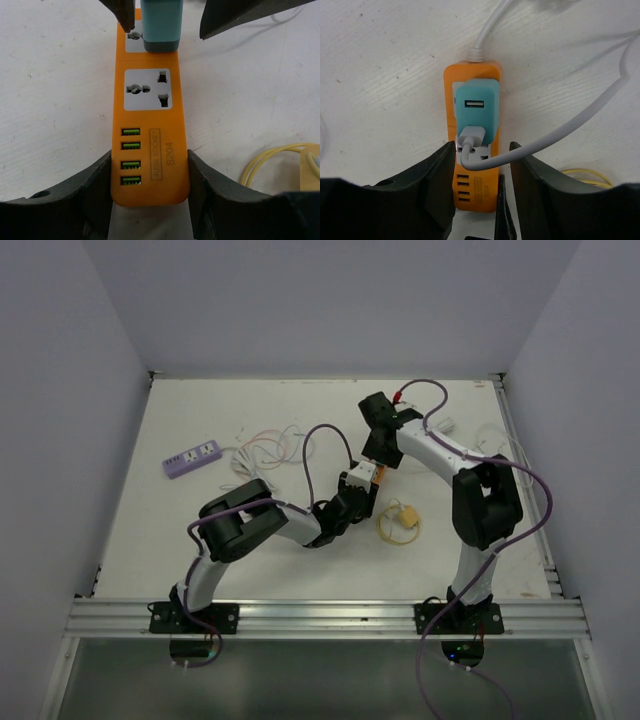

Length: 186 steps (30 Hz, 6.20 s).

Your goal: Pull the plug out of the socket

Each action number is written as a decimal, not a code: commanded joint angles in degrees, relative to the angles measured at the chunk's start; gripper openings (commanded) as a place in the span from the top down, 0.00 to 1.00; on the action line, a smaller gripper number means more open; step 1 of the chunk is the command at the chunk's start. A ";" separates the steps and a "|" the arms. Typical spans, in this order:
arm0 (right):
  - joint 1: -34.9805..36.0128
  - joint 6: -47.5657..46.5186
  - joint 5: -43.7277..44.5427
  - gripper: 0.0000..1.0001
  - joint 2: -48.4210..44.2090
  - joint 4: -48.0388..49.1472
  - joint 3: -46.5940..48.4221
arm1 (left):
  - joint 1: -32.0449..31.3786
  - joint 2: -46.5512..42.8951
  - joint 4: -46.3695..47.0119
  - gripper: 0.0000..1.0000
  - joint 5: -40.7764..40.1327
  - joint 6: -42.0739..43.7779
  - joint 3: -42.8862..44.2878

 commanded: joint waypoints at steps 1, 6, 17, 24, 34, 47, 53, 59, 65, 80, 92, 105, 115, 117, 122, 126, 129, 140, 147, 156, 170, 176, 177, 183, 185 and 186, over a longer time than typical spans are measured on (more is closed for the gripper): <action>-0.83 1.18 -0.75 0.50 0.30 0.55 0.81 | 1.09 4.91 -13.93 1.00 0.29 -2.43 -1.22; -1.54 0.39 -0.75 0.57 0.65 1.34 0.29 | 1.09 5.09 -14.10 1.00 0.46 -2.51 -1.13; -3.21 -4.53 -3.03 0.57 3.02 4.42 0.81 | 1.00 5.35 -14.46 1.00 0.73 -2.43 -0.69; -3.47 -6.38 -3.04 0.55 2.58 4.95 0.81 | 1.00 5.71 -14.72 1.00 0.81 -2.43 -0.52; -3.47 -7.26 -3.64 1.00 1.53 4.42 2.13 | 1.00 6.58 -15.77 1.00 1.69 -1.99 0.62; -3.47 -7.09 -5.49 1.00 -2.60 3.81 4.59 | 1.00 10.01 -21.92 1.00 2.84 -2.95 5.37; -3.47 -6.74 -6.46 1.00 -4.01 4.60 4.42 | 1.09 10.98 -23.33 1.00 4.06 -3.13 6.86; -3.47 -6.64 -7.34 1.00 -6.11 7.05 2.05 | 1.26 11.68 -24.21 1.00 4.94 -3.22 7.57; -3.56 -6.29 -9.45 1.00 -9.02 12.24 -2.61 | 1.44 12.12 -24.65 1.00 5.73 -3.39 8.18; -3.65 -5.24 -10.33 1.00 -5.77 6.97 -4.19 | 2.23 5.63 -22.19 1.00 4.33 -4.89 2.92; -3.21 -2.60 -11.47 1.00 -8.05 4.68 -9.82 | 1.70 -3.52 -14.02 0.64 4.07 -3.66 -5.00; -1.63 -2.69 -10.86 1.00 -7.26 4.60 -10.96 | 0.65 -5.63 -6.91 0.22 4.50 -0.32 -7.11; -1.01 -2.43 -11.03 1.00 -6.82 4.42 -11.14 | 0.65 -3.88 -2.33 0.25 4.51 3.37 -4.74; -1.10 -2.43 -10.86 1.00 -7.00 4.33 -11.32 | 0.74 -2.91 -1.10 0.26 4.42 4.08 -3.95; -1.01 -2.43 -11.30 1.00 -6.82 4.42 -11.40 | 1.18 -1.68 0.30 0.27 5.73 4.87 -2.19; -1.01 -2.43 -11.38 1.00 -6.91 4.42 -11.49 | 1.70 -1.76 0.57 0.27 6.96 4.78 -1.14; -1.01 -2.34 -11.38 1.00 -6.91 4.42 -11.49 | 2.14 -0.98 0.31 0.34 7.41 4.61 -0.35; -0.92 -1.64 -11.91 1.00 -7.00 4.77 -11.67 | 2.14 1.75 -1.36 1.00 8.99 -0.66 -1.48; -1.01 -1.37 -11.82 1.00 -7.52 2.75 -7.20 | 1.88 2.45 -1.71 1.00 10.48 -3.30 -3.16; -1.54 -0.58 -10.94 1.00 -7.96 1.17 -1.56 | 1.88 4.74 -6.28 1.00 11.19 -6.46 -1.75; -3.91 1.09 -16.48 1.00 -10.51 3.64 -1.22 | 1.88 6.23 -10.67 1.00 10.66 -7.52 0.18; -4.18 1.00 -14.73 1.00 -9.90 -2.33 3.35 | 1.88 6.50 -13.31 1.00 8.46 -7.87 1.15; -4.18 1.09 -14.38 1.00 -9.64 -3.13 3.80 | 1.88 6.58 -13.58 1.00 8.29 -7.79 1.24; -4.09 0.39 -12.62 1.00 -6.21 -7.79 7.40 | 1.18 6.85 -17.35 1.00 4.69 -6.38 3.17; -4.09 0.39 -12.18 1.00 -4.54 -9.55 7.15 | 0.74 6.41 -18.14 1.00 3.28 -5.51 3.79; -4.00 0.39 -11.91 1.00 -4.36 -9.21 6.44 | 0.65 6.32 -18.32 1.00 2.84 -5.24 3.79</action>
